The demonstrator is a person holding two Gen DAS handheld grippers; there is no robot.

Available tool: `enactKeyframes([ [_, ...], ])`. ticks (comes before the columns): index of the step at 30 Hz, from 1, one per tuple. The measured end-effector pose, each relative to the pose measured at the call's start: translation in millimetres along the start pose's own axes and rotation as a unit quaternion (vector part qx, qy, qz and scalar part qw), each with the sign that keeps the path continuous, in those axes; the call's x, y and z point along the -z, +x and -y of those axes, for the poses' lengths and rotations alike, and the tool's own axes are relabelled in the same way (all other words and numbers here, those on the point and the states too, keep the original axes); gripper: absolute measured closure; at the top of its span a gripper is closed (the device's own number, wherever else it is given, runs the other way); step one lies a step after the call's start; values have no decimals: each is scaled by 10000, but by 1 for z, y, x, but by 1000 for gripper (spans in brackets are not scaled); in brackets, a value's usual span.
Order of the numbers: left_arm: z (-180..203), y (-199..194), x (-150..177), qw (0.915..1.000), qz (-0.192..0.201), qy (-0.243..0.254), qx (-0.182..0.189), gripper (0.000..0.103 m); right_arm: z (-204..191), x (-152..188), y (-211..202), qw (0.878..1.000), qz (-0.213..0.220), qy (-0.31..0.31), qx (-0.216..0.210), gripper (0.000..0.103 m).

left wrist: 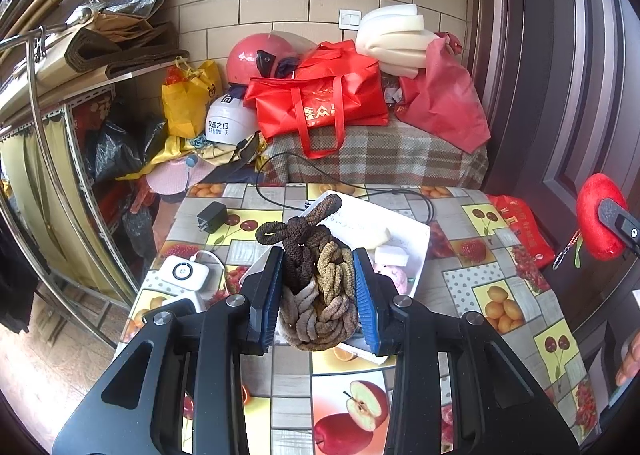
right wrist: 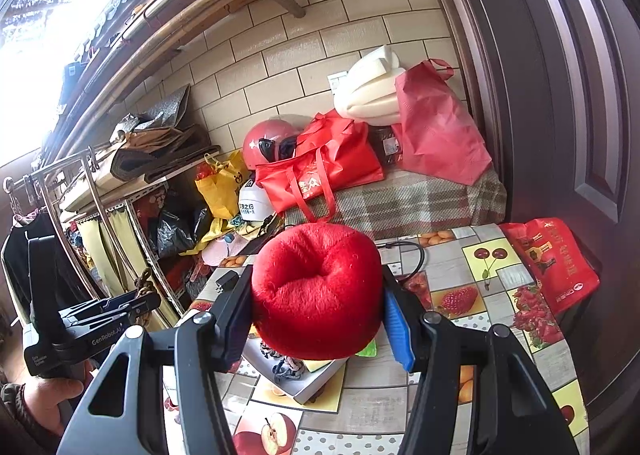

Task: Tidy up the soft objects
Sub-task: 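Carry the rope toy and red plush apple over the white tray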

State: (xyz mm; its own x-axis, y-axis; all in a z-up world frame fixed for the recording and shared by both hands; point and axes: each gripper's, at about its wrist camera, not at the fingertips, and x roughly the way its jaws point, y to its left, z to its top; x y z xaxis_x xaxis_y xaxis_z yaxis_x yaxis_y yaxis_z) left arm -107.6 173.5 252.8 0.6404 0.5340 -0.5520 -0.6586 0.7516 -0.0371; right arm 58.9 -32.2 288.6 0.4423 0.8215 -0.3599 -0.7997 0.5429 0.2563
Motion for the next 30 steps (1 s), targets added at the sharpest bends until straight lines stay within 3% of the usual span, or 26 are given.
enactKeyframes([
  [30,4,56,-42,9999,48,126,-34,69,-21,-30,54,9991,-89,-339,-236,45],
])
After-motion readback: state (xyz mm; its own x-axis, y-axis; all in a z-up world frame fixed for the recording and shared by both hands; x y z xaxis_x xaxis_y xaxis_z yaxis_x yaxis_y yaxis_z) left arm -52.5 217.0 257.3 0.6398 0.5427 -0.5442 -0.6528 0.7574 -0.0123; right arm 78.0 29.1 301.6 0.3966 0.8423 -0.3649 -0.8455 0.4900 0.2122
